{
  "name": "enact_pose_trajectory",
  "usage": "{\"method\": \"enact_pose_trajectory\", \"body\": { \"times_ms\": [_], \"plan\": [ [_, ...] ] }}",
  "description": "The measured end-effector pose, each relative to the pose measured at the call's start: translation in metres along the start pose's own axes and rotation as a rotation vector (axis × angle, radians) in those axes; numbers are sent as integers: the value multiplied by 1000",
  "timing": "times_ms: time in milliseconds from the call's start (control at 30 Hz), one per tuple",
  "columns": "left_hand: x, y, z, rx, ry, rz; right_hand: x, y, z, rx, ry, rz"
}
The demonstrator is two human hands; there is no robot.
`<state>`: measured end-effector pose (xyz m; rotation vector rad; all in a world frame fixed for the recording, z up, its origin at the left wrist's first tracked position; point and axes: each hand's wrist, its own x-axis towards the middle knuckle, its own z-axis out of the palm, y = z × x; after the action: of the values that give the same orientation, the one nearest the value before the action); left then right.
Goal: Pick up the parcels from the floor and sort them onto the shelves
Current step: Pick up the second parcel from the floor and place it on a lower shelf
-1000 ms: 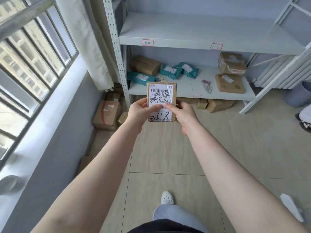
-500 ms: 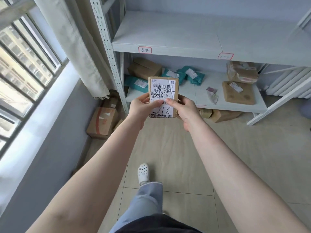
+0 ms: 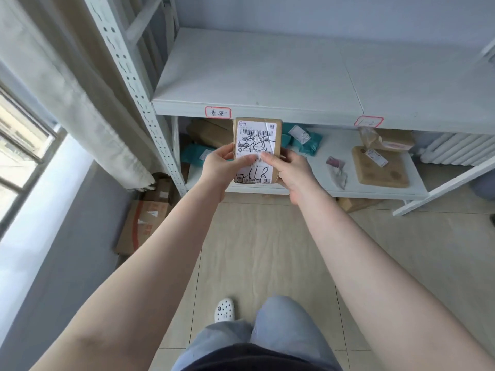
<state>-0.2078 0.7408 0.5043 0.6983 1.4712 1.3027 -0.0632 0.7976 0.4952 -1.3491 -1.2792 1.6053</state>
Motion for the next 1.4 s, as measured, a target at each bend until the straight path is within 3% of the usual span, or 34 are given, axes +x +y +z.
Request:
{"method": "enact_pose_trajectory", "body": {
  "times_ms": [767,1400],
  "plan": [
    [239,91,47,-66,196,-12,263,-109,-8,-87,-166,-43],
    [447,152,-13,159,108,-95,423,-156,82,-83,51,-26]
  ]
}}
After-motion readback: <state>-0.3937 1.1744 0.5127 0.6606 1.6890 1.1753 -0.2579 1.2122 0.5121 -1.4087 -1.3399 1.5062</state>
